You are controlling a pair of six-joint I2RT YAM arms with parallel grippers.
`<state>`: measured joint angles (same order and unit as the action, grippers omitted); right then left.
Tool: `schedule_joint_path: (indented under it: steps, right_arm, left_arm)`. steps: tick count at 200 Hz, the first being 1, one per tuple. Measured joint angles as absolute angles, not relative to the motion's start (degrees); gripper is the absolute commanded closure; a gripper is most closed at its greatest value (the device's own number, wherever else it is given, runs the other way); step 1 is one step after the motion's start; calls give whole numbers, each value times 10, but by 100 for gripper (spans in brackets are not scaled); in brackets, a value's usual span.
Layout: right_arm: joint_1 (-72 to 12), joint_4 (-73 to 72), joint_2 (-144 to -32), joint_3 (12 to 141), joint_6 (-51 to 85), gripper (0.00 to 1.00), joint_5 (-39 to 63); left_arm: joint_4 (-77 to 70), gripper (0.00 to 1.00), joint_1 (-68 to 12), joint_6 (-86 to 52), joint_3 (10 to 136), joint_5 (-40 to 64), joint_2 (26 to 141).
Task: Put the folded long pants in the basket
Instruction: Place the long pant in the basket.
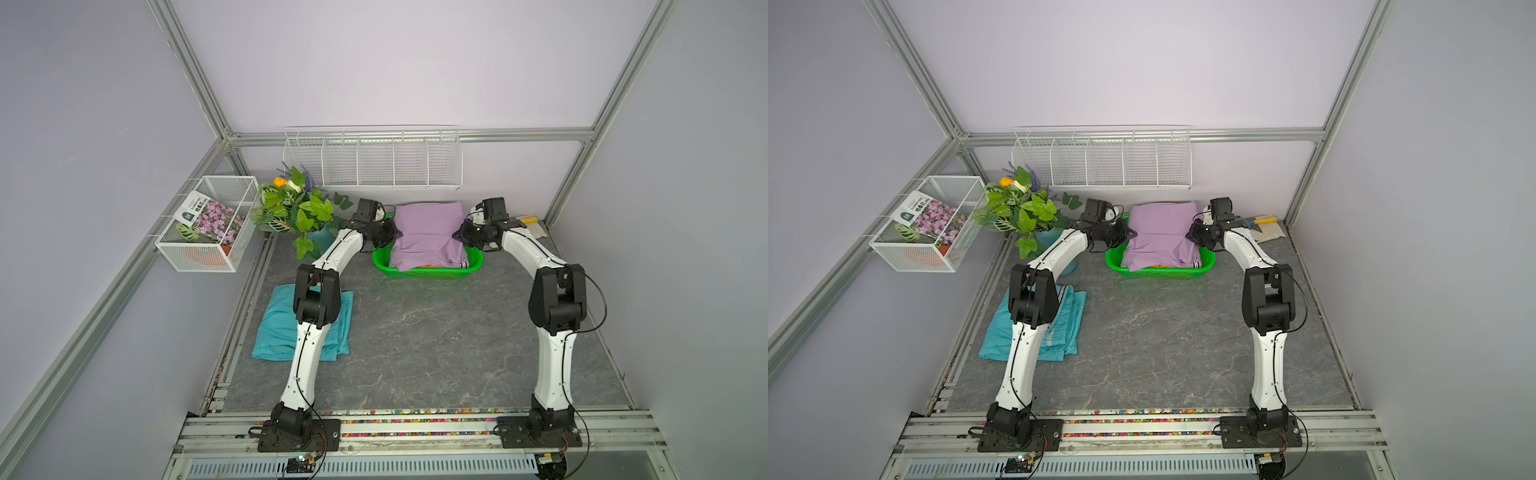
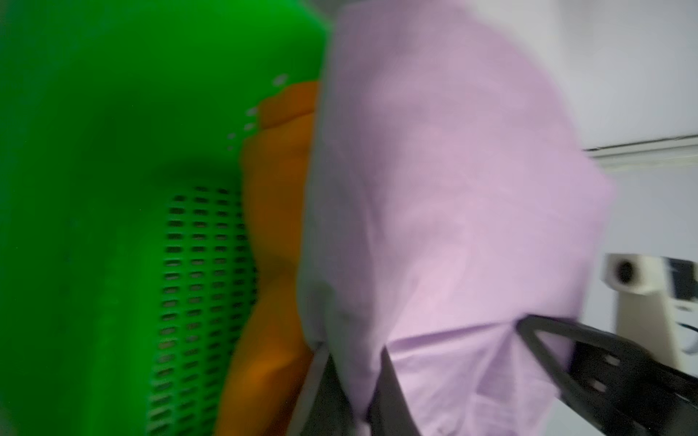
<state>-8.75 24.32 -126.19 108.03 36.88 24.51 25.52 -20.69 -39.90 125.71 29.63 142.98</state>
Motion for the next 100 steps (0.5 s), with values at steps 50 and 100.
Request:
schedule_joint_path:
  steps: [50, 100]
  right_arm:
    - [-100, 239, -1267, 1071, 369, 100, 223]
    - [-120, 291, -1280, 1100, 336, 100, 151]
  left_arm:
    - [224, 100, -214, -398, 1232, 239, 1425]
    - [248, 100, -215, -387, 1242, 230, 1425]
